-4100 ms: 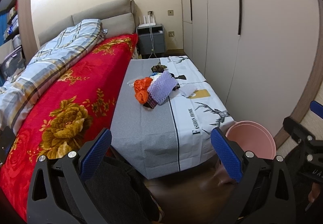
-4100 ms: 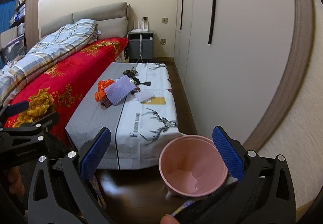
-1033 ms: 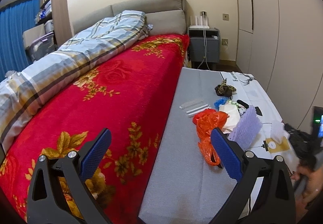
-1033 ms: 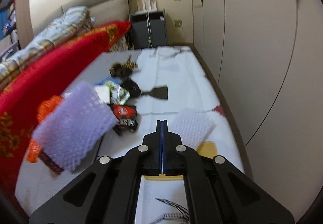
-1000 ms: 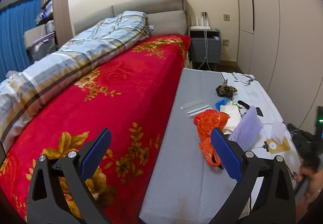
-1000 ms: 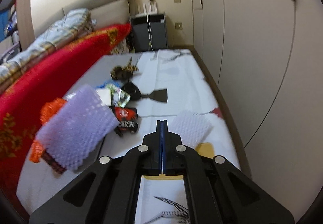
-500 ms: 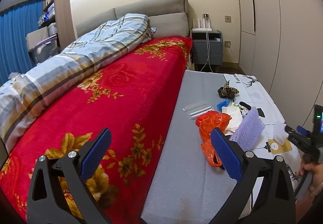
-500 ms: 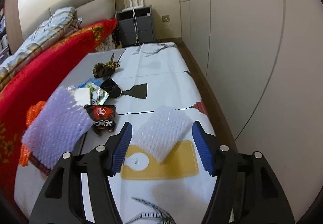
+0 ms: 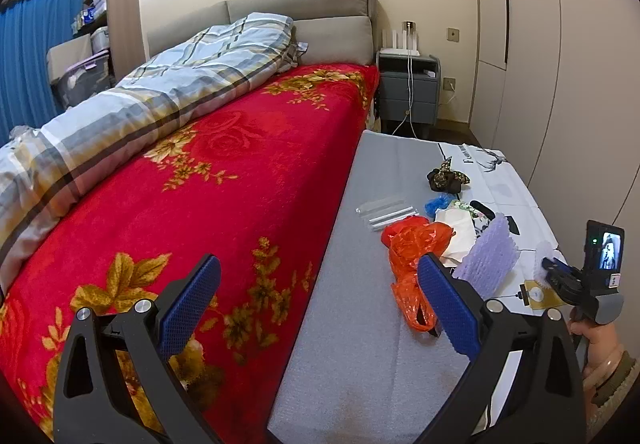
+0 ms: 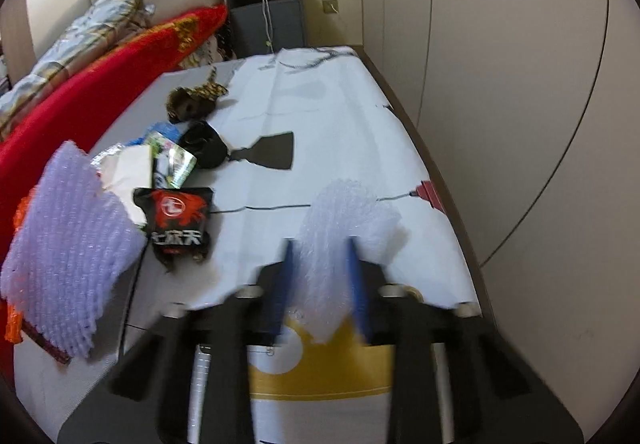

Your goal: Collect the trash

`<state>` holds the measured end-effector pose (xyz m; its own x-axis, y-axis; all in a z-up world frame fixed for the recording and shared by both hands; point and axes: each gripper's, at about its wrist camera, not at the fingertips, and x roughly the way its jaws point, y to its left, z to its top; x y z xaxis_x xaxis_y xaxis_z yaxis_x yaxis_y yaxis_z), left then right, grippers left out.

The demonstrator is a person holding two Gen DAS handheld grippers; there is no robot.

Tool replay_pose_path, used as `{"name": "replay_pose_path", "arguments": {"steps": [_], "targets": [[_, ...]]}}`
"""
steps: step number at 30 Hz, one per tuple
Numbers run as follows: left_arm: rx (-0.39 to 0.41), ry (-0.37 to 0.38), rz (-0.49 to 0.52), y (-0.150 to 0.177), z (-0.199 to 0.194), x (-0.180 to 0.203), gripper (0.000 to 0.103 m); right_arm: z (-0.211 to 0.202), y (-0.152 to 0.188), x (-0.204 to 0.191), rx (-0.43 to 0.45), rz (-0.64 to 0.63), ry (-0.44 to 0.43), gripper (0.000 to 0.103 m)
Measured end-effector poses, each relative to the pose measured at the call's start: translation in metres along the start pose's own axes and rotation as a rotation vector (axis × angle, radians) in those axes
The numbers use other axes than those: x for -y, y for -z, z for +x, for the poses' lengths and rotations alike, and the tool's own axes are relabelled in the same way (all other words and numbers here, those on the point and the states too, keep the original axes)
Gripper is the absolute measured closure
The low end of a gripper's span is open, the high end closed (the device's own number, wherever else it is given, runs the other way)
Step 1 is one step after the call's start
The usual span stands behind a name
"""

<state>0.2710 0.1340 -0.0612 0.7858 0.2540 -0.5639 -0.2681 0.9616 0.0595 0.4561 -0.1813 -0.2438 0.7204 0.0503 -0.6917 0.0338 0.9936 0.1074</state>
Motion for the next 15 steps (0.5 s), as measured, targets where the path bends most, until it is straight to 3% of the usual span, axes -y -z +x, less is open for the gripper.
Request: {"name": "replay_pose_path", "arguments": {"steps": [4,8,12,15], "targets": [[0.016,-0.019,0.01,0.0,-0.002,0.002,0.008,-0.02,0.0,-0.001,0.049,-0.008,-0.005,0.091],[0.072,-0.034,0.02,-0.001,-0.007,0.006,0.008,-0.067,-0.011,0.005,0.105,0.008,-0.055,0.091],[0.126,0.022,0.014,0.001,-0.011,0.014,0.008,-0.133,-0.02,0.014,0.152,-0.022,-0.093,0.091],[0.118,0.119,-0.017,0.009,-0.007,0.025,0.008,-0.19,-0.015,0.027,0.165,-0.05,-0.127,0.091]]}}
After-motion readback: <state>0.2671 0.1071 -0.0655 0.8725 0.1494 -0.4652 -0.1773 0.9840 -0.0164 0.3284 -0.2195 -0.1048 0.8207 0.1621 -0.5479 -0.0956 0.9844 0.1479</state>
